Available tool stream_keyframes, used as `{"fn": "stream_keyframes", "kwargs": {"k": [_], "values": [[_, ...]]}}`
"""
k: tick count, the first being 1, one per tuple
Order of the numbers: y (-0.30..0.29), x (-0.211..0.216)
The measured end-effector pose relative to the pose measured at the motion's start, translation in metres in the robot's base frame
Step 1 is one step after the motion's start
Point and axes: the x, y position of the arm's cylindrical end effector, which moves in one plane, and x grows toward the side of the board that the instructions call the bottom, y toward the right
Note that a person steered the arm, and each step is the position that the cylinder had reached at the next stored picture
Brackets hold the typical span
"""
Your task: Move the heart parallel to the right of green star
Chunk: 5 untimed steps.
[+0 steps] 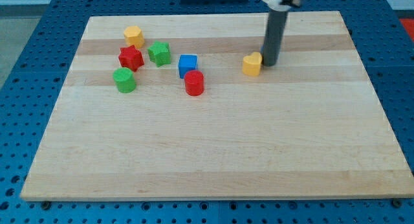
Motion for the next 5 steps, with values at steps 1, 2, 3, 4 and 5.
{"fn": "stream_keyframes", "kwargs": {"k": [1, 2, 3, 4, 5], "values": [[-0.016, -0.01], [0.006, 0.001], [0.026, 0.042], [0.033, 0.085], [0.033, 0.091]]}}
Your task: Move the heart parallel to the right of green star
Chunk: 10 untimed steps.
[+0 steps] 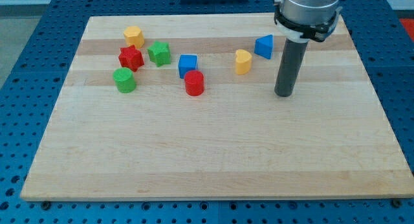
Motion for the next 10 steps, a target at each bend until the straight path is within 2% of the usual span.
{"fn": "stream_keyframes", "kwargs": {"k": [2, 6, 7, 9, 10], "values": [[-0.012, -0.005], [-0.062, -0.095], [-0.067, -0.098], [-0.064, -0.045], [-0.065, -0.071]]}}
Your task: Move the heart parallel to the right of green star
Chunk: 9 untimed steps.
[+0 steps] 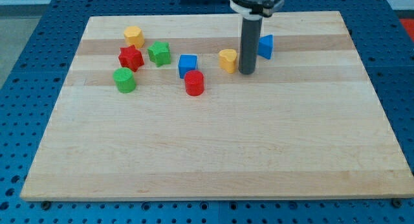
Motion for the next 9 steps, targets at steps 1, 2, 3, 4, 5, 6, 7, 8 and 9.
{"fn": "stream_keyframes", "kwargs": {"k": [1, 2, 3, 4, 5, 6, 7, 8, 9], "values": [[-0.006, -0.03], [-0.009, -0.039], [-0.008, -0.006], [-0.008, 0.028], [-0.009, 0.029], [-0.013, 0.01], [-0.031, -0.008], [-0.034, -0.008], [-0.034, -0.013]]}}
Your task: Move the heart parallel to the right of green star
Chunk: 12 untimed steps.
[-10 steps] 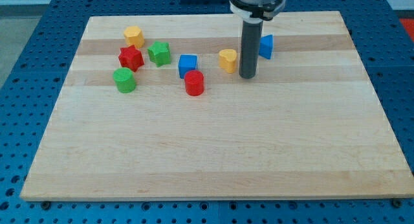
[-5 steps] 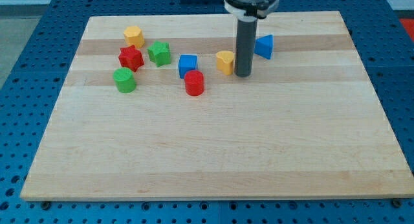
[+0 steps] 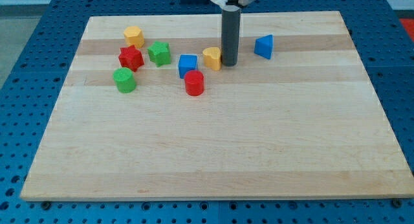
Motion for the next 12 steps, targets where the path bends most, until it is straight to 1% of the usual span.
{"fn": "stream_keyframes", "kwargs": {"k": [1, 2, 4, 5, 6, 7, 9, 10, 12], "values": [[0.004, 0.031], [0.002, 0.033], [-0.005, -0.001], [-0.007, 0.0], [-0.004, 0.038], [-0.005, 0.043], [-0.015, 0.006], [-0.019, 0.006], [-0.019, 0.019]]}}
